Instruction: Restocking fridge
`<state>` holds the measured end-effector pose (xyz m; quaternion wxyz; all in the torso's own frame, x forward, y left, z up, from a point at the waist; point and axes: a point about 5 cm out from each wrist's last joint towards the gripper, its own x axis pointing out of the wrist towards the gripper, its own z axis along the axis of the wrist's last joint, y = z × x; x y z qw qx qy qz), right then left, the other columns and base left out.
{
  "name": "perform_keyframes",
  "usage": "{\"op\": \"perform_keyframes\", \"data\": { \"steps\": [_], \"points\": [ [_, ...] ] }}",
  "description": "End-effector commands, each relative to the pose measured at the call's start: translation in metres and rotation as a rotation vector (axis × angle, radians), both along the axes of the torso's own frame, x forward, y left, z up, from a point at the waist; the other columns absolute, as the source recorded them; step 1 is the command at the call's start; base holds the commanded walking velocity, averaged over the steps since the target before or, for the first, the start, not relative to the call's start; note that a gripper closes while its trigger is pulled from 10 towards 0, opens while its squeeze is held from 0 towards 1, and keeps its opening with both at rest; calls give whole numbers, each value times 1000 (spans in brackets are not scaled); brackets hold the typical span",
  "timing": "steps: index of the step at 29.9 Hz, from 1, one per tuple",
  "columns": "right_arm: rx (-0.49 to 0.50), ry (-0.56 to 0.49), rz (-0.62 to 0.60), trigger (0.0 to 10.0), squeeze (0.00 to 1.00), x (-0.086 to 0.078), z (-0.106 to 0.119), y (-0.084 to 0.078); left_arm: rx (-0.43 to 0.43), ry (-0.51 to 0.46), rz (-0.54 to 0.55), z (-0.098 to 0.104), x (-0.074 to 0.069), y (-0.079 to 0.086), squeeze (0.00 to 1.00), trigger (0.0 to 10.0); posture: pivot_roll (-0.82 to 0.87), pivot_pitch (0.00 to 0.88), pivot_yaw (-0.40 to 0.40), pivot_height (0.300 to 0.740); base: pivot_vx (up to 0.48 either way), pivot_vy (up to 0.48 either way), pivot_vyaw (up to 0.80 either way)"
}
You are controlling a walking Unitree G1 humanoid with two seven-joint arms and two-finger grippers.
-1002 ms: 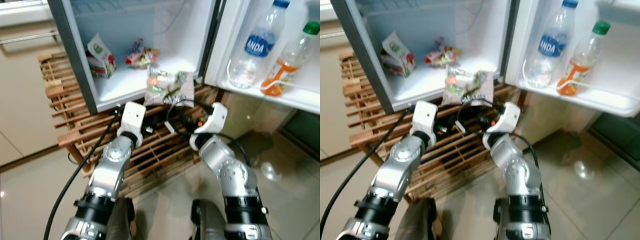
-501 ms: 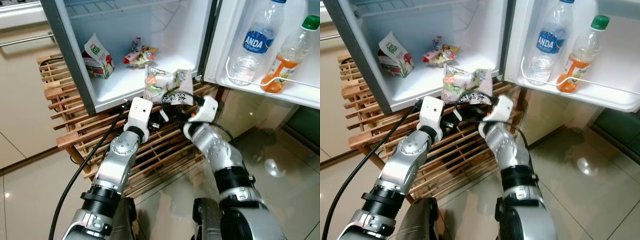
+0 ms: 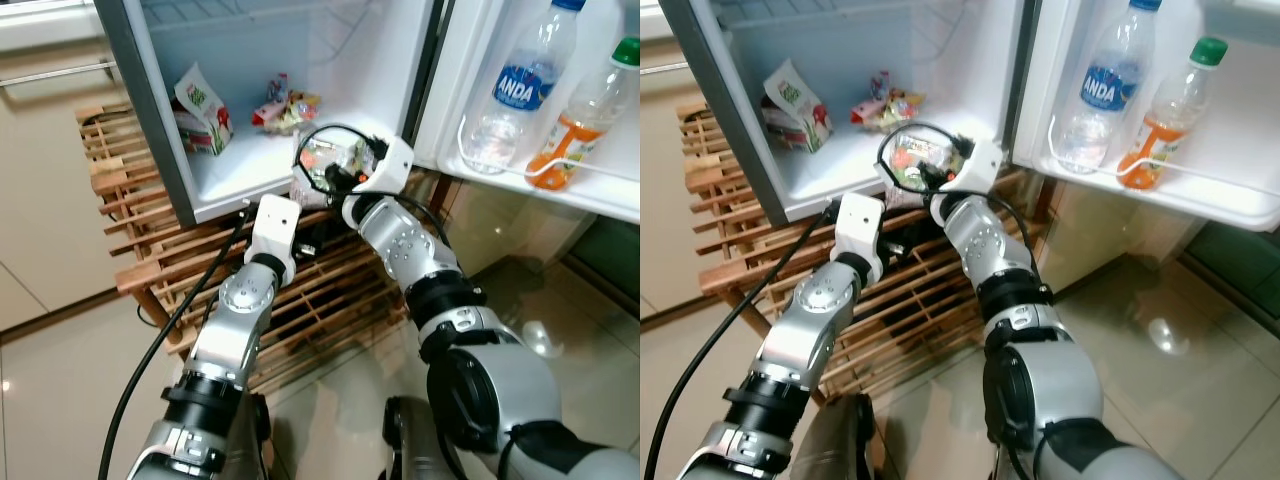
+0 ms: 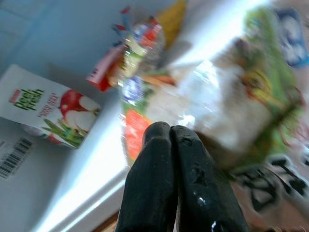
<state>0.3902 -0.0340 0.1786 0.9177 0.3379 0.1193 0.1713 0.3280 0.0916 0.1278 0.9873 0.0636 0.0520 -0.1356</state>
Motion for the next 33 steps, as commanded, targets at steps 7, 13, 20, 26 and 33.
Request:
{"op": "perform_keyframes", "data": {
  "steps": [7, 13, 20, 26, 33],
  "points": [
    [-424, -326, -187, 10000, 1000, -14, -1, -19, 13, -6, 15, 1, 1, 6, 0, 10000, -10, 0, -5, 596, 0, 0, 0],
    [-613, -386, -299, 10000, 1000, -35, -24, -52, 12, -31, -2, 7, 8, 6, 0, 10000, -33, 0, 7, 596, 0, 0, 0],
    [-705, -380, -368, 10000, 1000, -54, -43, -82, 26, -208, -38, 47, 28, 9, 0, 10000, -64, 0, 6, 596, 0, 0, 0],
    [-730, -391, -367, 10000, 1000, -59, -45, -83, 45, -260, 18, 70, 52, 23, 0, 10000, -95, 0, -2, 596, 0, 0, 0],
    [-742, -427, -342, 10000, 1000, -67, -39, -81, -3, -217, 57, 78, 74, 31, 1000, 10000, -127, 0, -10, 596, 0, 0, 0]
  ]
}}
